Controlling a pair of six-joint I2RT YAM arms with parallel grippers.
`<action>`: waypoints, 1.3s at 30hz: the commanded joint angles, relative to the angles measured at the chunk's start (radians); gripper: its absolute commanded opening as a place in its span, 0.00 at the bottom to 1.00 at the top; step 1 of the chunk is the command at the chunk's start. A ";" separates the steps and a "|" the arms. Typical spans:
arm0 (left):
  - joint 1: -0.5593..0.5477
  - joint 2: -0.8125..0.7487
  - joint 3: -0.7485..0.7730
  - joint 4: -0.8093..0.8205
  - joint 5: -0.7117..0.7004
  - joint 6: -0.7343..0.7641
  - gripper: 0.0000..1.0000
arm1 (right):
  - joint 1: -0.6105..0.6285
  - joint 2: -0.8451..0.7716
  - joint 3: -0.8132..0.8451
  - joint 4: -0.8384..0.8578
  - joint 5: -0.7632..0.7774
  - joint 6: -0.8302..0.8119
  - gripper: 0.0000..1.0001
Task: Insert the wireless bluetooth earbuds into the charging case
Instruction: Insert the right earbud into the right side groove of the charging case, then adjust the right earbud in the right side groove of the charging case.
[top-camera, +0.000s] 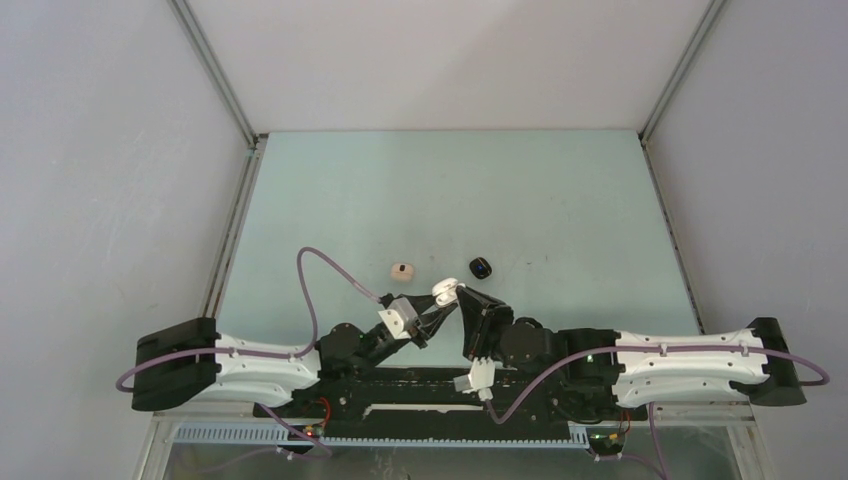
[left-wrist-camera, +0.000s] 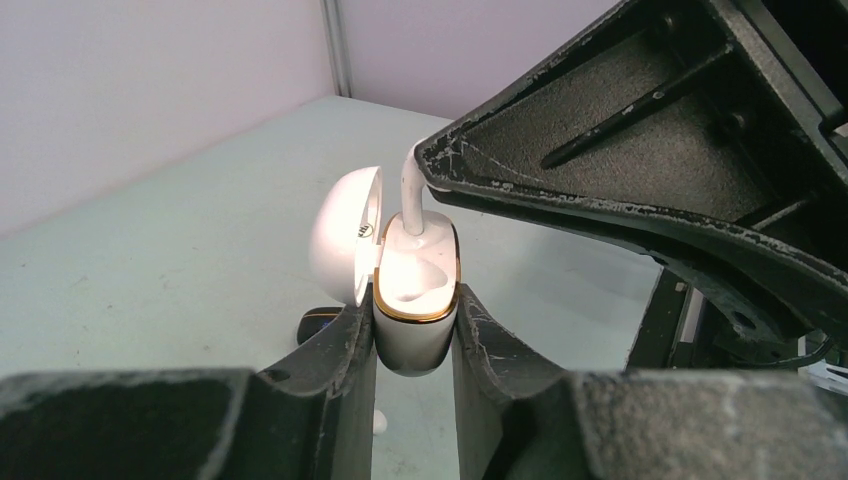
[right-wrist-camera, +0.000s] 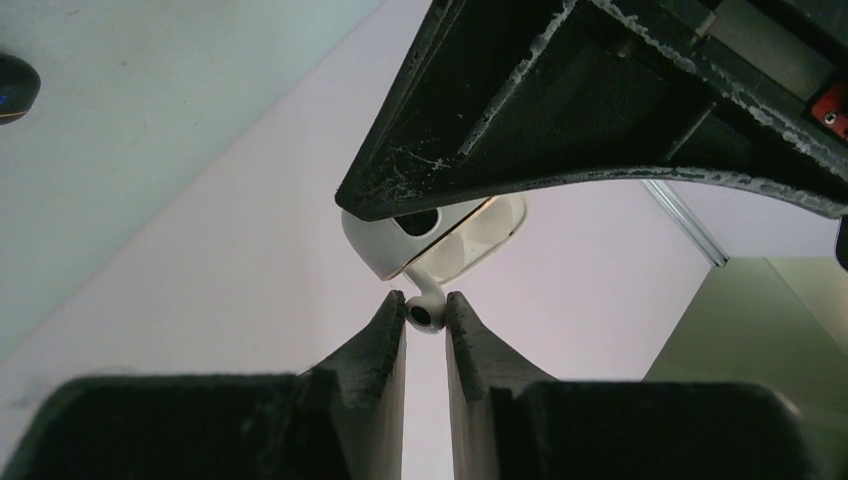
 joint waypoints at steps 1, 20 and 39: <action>-0.005 0.010 0.019 0.087 -0.011 -0.018 0.00 | 0.023 0.022 -0.005 -0.007 0.018 -0.014 0.12; -0.005 0.028 0.007 0.106 -0.018 -0.014 0.00 | 0.071 0.048 0.186 -0.177 0.075 0.248 0.59; 0.017 0.117 -0.032 0.195 0.199 0.083 0.00 | -0.812 0.297 0.976 -1.255 -1.173 1.024 0.53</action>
